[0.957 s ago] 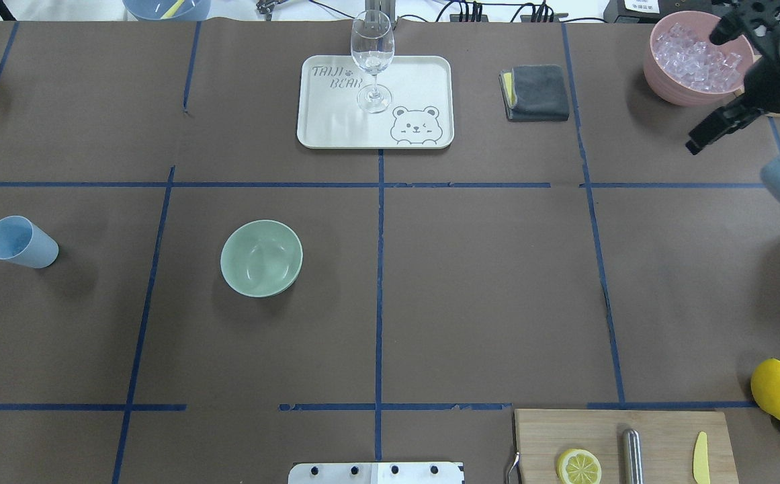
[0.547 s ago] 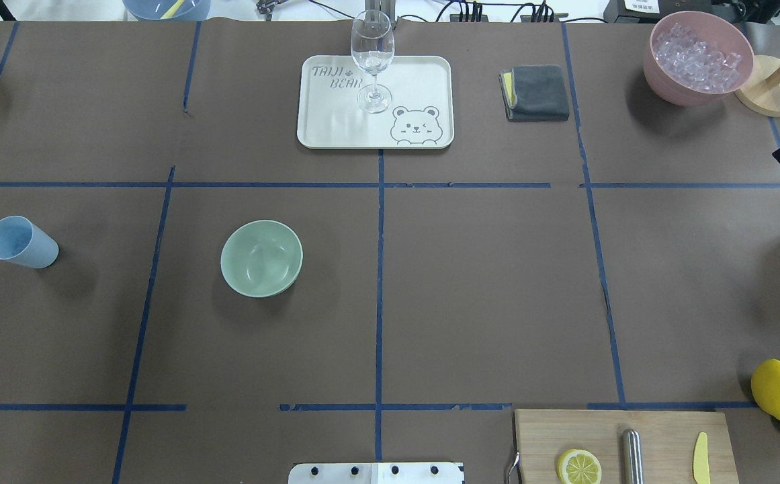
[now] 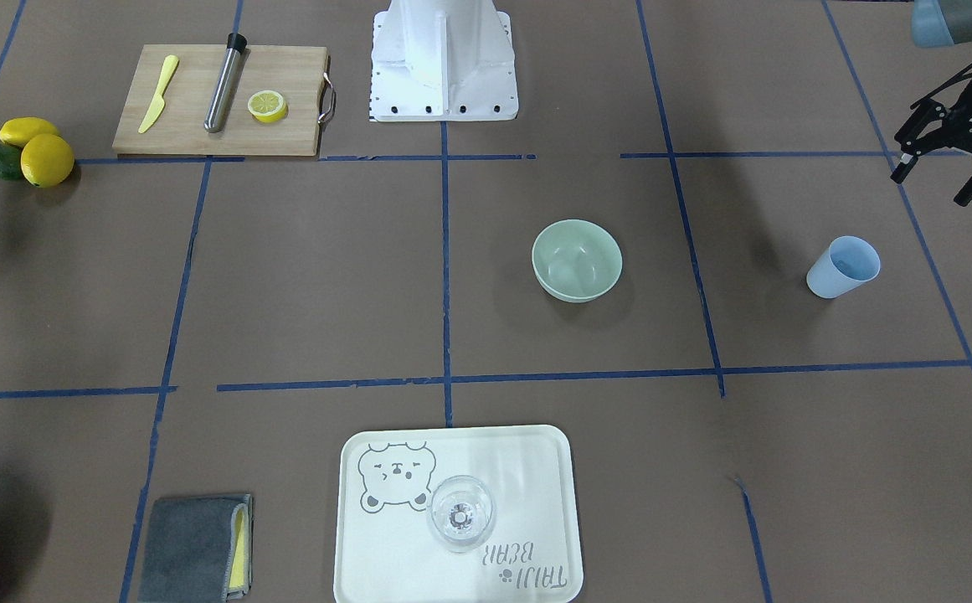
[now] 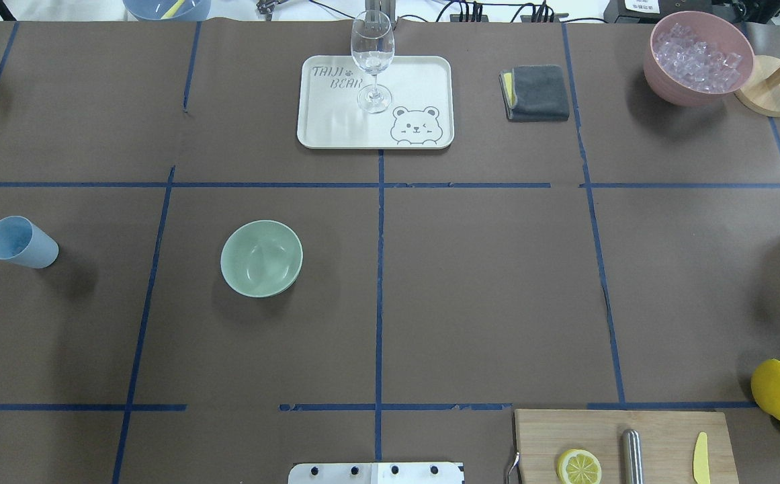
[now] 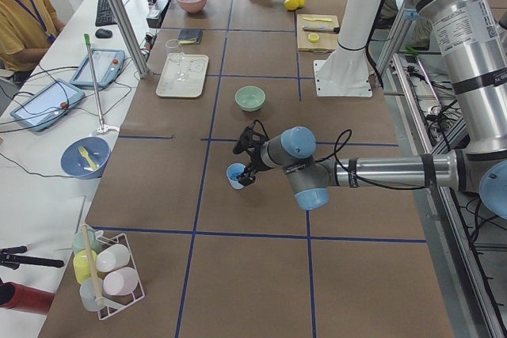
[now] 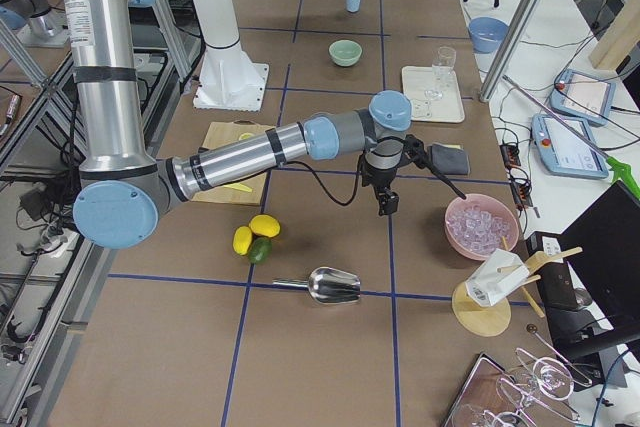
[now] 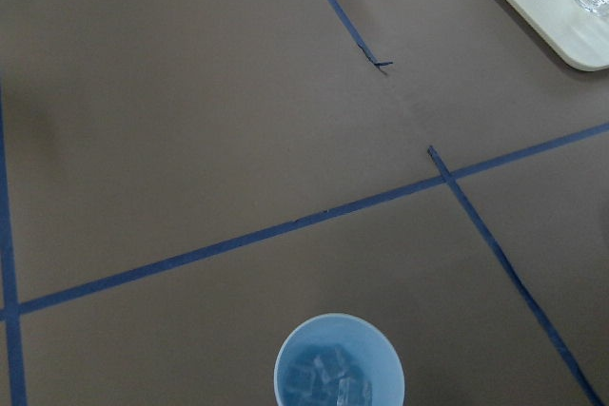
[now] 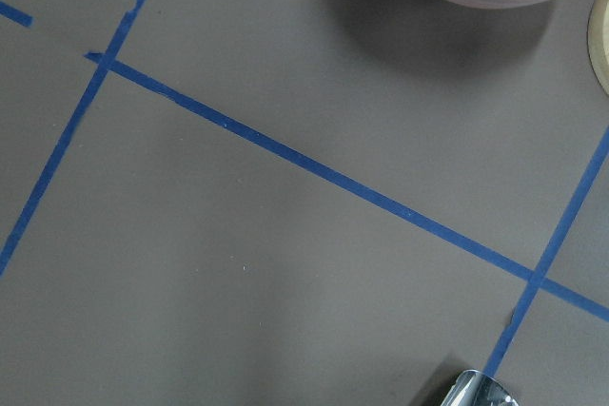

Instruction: Pour ice into bowl

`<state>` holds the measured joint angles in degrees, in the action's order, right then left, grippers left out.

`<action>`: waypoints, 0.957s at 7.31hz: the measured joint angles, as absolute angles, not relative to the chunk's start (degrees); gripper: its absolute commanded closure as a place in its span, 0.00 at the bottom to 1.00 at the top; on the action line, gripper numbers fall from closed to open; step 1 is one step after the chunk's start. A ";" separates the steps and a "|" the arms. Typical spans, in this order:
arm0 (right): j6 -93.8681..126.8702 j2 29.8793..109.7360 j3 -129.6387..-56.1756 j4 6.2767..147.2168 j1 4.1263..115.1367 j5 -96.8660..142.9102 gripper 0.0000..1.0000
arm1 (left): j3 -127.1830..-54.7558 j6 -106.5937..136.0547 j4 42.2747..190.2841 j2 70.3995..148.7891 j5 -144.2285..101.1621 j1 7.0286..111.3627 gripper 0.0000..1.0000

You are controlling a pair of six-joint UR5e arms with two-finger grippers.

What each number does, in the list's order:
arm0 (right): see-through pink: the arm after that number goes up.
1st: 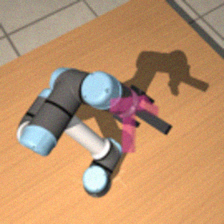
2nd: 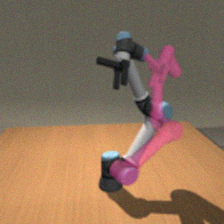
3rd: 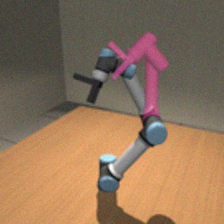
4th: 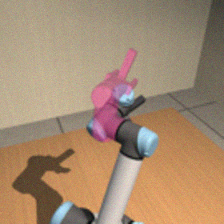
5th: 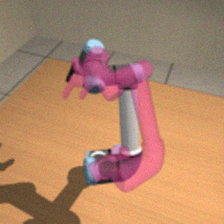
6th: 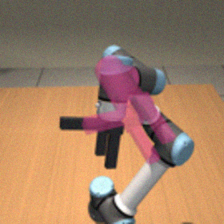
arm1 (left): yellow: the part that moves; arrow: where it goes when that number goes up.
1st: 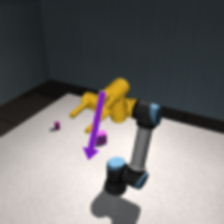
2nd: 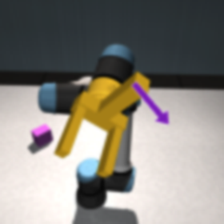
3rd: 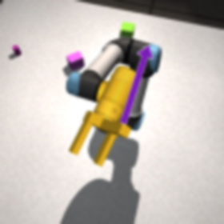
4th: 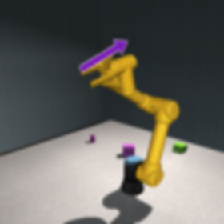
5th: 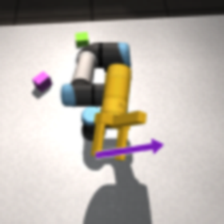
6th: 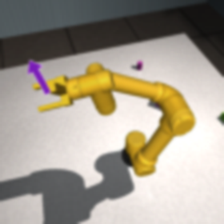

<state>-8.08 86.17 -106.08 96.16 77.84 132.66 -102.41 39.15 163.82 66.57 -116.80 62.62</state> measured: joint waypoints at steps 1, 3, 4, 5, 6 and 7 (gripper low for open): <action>-8.08 86.54 -106.42 96.15 77.87 132.64 0.00 | -102.40 42.32 164.35 65.68 -112.89 59.27 0.00; -8.05 87.25 -106.66 96.15 77.87 132.49 0.00 | -102.37 53.18 164.41 65.51 -101.95 47.85 0.00; -7.99 87.79 -106.65 96.17 78.03 132.39 0.00 | -102.14 56.61 164.16 65.61 -97.72 43.68 0.00; -7.87 88.74 -106.52 96.21 78.69 132.39 0.00 | -101.61 58.23 163.99 65.78 -94.49 41.49 0.00; -7.63 90.28 -106.43 96.23 80.06 132.53 0.00 | -100.59 58.84 163.89 66.38 -92.34 40.63 0.00; -7.60 92.05 -106.51 96.22 81.73 132.69 0.00 | -98.95 59.05 163.85 67.72 -90.88 40.32 0.01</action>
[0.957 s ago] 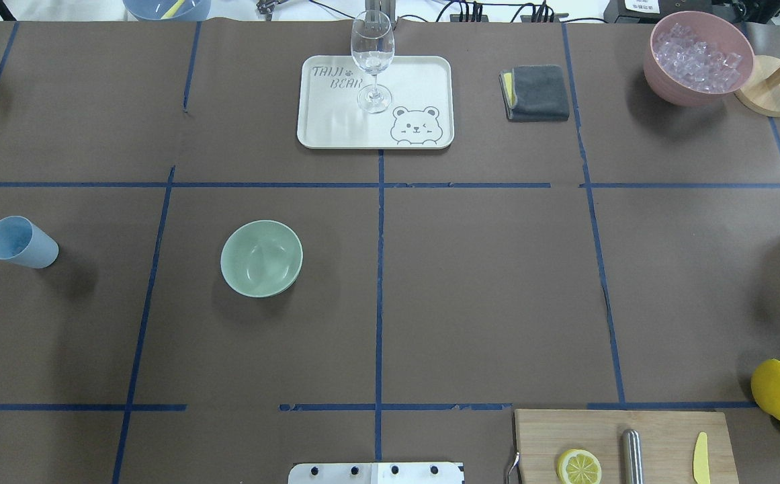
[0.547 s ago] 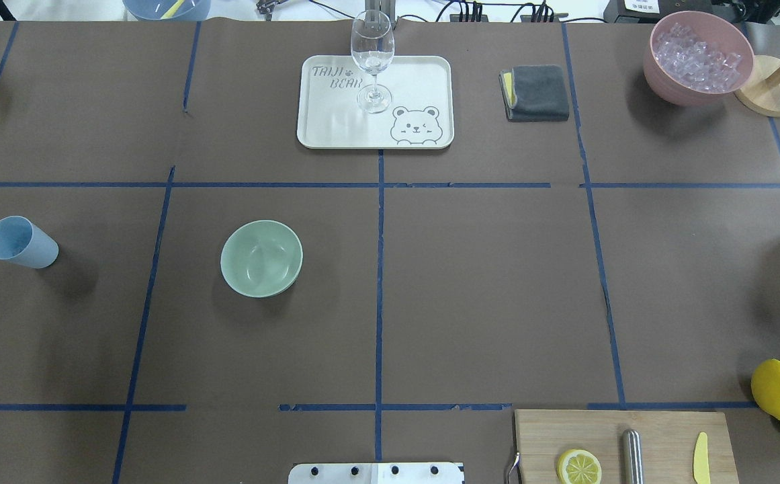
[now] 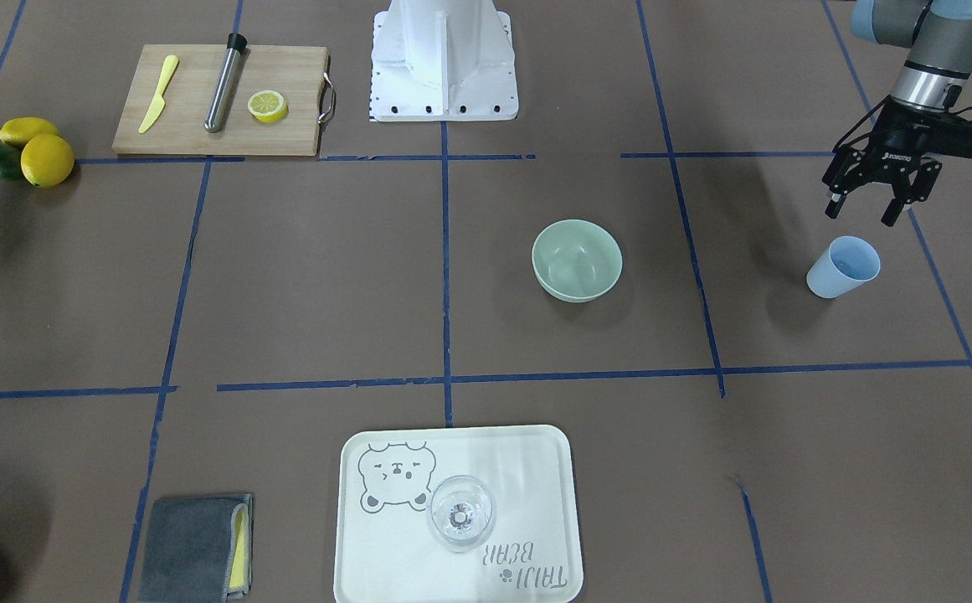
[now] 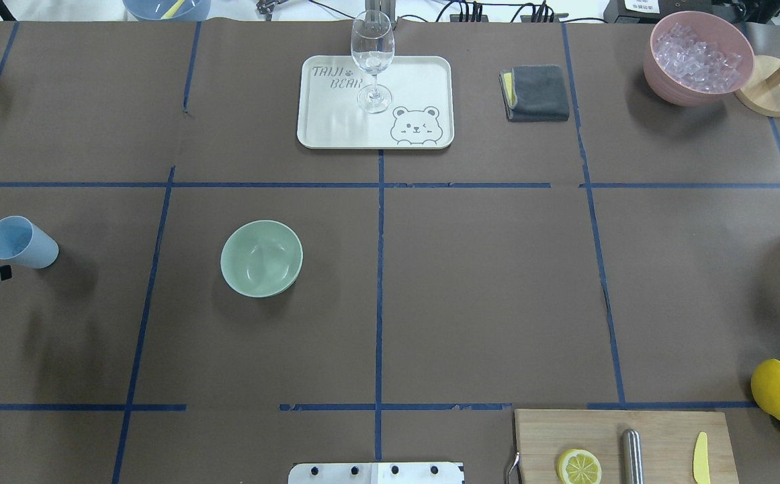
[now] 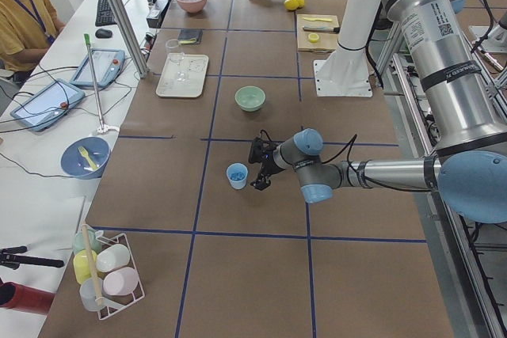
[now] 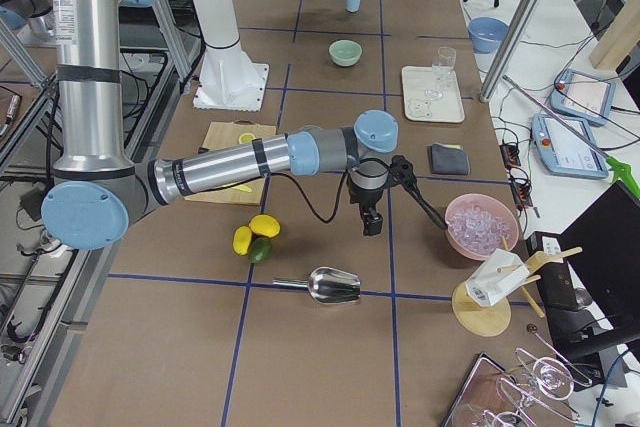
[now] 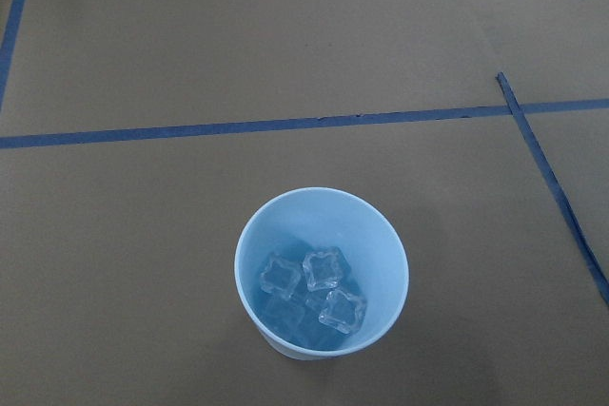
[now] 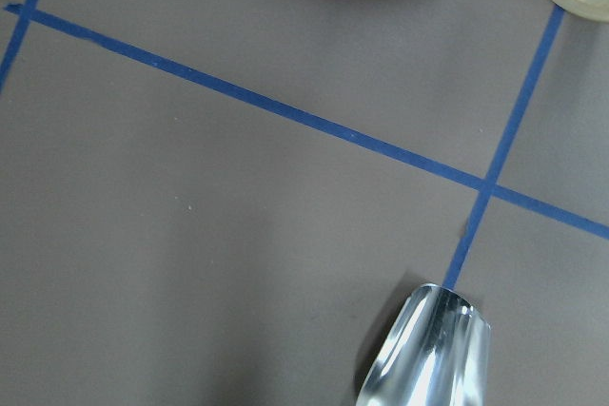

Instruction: Pour ice into bowl

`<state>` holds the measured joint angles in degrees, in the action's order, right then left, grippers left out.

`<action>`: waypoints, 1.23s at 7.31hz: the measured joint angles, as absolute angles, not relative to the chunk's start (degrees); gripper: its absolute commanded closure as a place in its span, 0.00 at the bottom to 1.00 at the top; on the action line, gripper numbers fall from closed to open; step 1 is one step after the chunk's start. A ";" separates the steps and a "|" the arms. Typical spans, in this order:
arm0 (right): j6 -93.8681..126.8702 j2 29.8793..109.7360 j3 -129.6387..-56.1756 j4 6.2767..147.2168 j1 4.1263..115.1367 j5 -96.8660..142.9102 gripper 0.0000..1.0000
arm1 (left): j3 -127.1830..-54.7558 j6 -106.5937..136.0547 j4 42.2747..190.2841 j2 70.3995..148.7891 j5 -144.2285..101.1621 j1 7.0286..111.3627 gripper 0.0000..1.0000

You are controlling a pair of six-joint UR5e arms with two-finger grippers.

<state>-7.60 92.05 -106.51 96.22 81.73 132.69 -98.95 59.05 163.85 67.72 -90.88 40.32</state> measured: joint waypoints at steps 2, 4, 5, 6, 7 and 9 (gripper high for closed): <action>-8.01 94.32 -106.73 96.18 83.58 132.79 0.00 | -95.68 59.12 163.77 70.80 -89.23 40.19 0.02; -8.08 94.80 -106.73 96.23 83.89 132.73 0.00 | -93.40 58.97 163.74 73.40 -87.52 40.17 0.04; -8.08 94.90 -106.71 96.23 83.89 132.65 0.00 | -92.19 58.84 163.74 74.65 -86.92 40.17 0.05; -8.07 94.91 -106.70 96.24 83.88 132.59 0.00 | -91.10 58.71 163.74 75.84 -86.64 40.17 0.06; -8.03 94.92 -106.70 96.24 83.88 132.53 0.00 | -90.33 58.63 163.74 76.76 -86.54 40.17 0.07; -7.98 94.91 -106.64 96.19 83.92 132.44 0.00 | -88.70 58.55 163.74 78.52 -86.49 40.17 0.08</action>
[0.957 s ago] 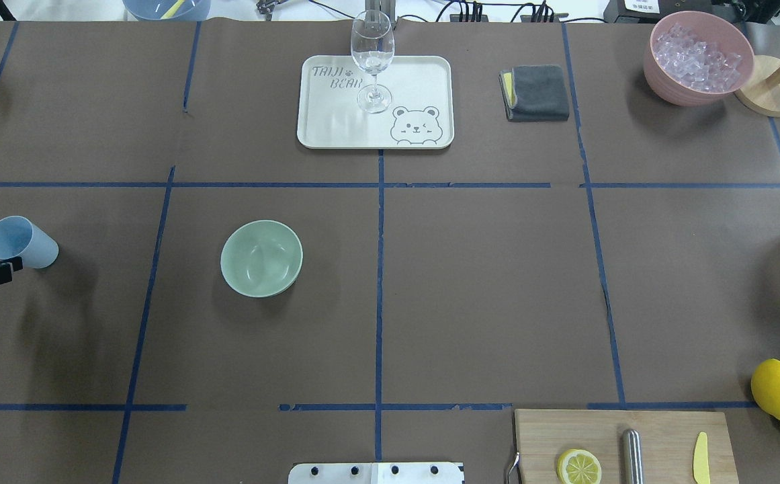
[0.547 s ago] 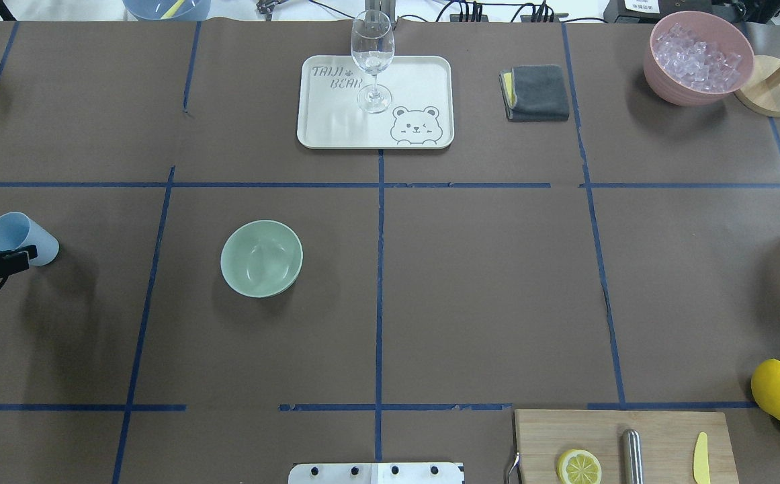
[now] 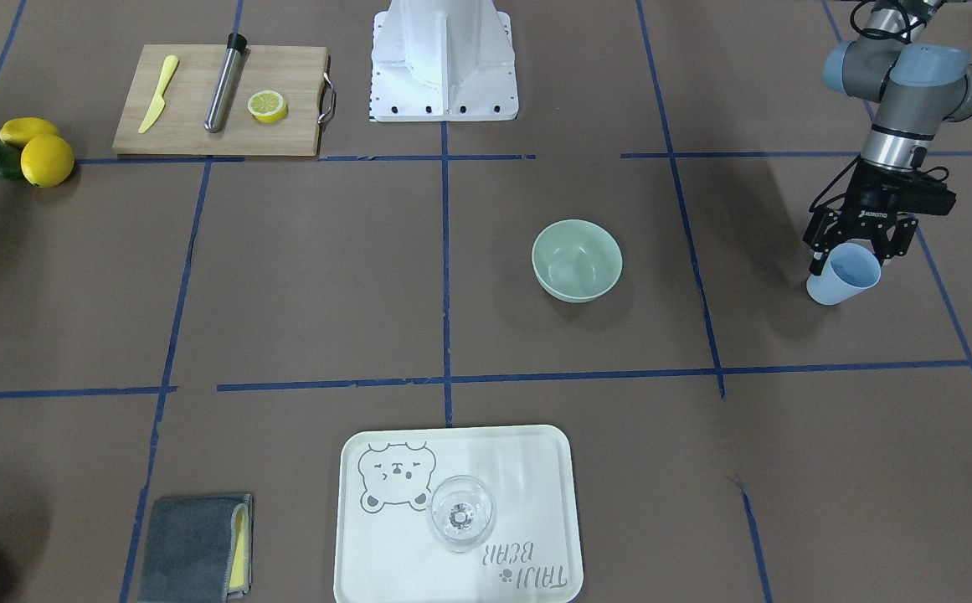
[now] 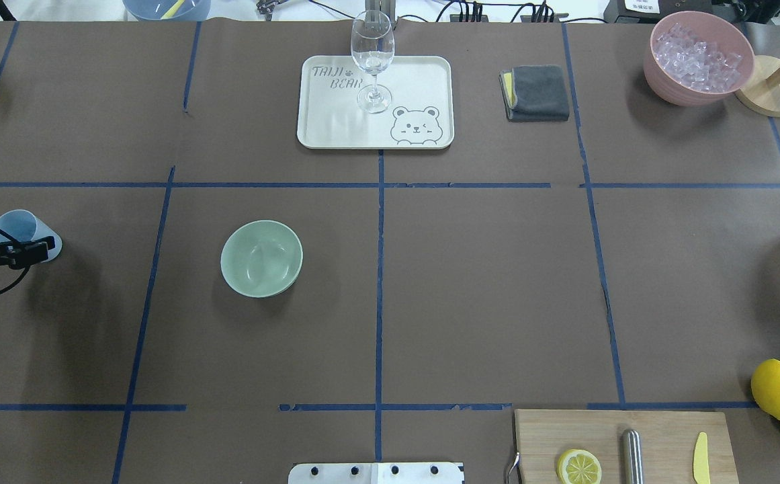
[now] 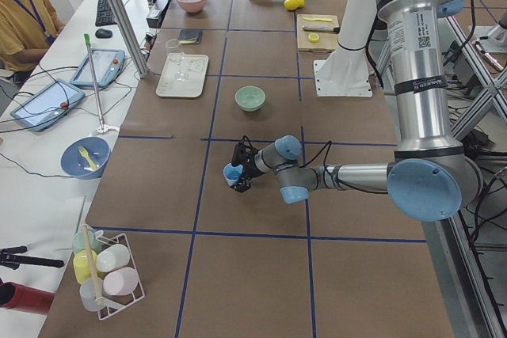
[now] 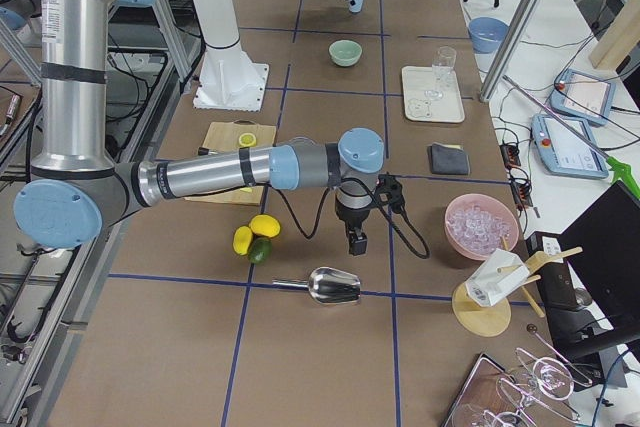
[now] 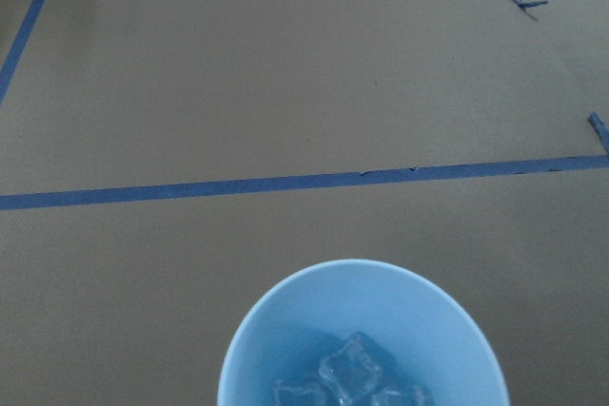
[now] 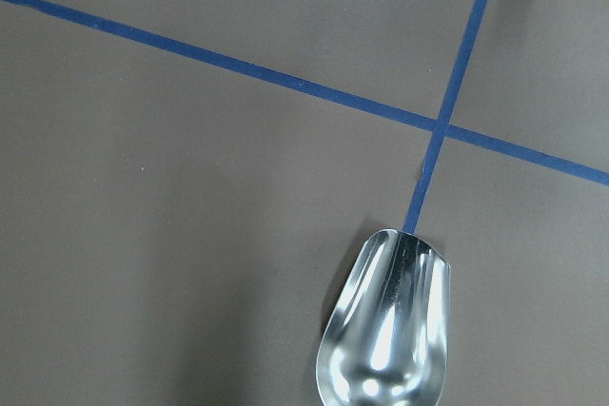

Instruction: Pour ice into bowl

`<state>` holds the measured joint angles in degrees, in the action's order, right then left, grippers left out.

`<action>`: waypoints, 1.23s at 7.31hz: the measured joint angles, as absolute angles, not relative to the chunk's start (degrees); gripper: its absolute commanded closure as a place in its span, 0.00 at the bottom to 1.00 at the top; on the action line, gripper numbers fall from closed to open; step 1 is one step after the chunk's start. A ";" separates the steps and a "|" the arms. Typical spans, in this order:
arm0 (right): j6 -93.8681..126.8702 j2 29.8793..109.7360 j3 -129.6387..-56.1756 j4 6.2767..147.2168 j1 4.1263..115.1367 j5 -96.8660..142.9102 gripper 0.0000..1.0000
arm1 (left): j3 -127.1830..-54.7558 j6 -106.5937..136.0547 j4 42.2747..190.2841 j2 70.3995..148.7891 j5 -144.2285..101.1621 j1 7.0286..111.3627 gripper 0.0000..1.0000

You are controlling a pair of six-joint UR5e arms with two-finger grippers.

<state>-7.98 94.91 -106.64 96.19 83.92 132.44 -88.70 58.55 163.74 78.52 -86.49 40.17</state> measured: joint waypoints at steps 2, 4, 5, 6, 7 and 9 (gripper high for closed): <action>-7.84 94.76 -106.62 96.17 83.93 132.32 0.00 | -86.79 58.38 163.76 80.44 -86.48 40.16 0.11; -7.61 94.51 -106.55 96.19 83.93 132.28 0.00 | -86.06 57.55 163.82 81.19 -86.49 40.17 0.12; -7.49 94.37 -106.51 96.20 83.93 132.28 0.00 | -86.00 57.14 163.85 81.26 -86.48 40.16 0.13; -7.37 94.26 -106.47 96.18 83.93 132.28 0.00 | -86.00 56.96 163.88 81.31 -86.48 40.16 0.15; -7.30 94.14 -106.46 96.16 83.94 132.25 0.00 | -86.06 56.90 163.91 81.33 -86.48 40.16 0.18; -7.22 93.93 -106.44 96.15 83.93 132.25 0.00 | -86.31 56.89 163.92 81.31 -86.47 40.16 0.17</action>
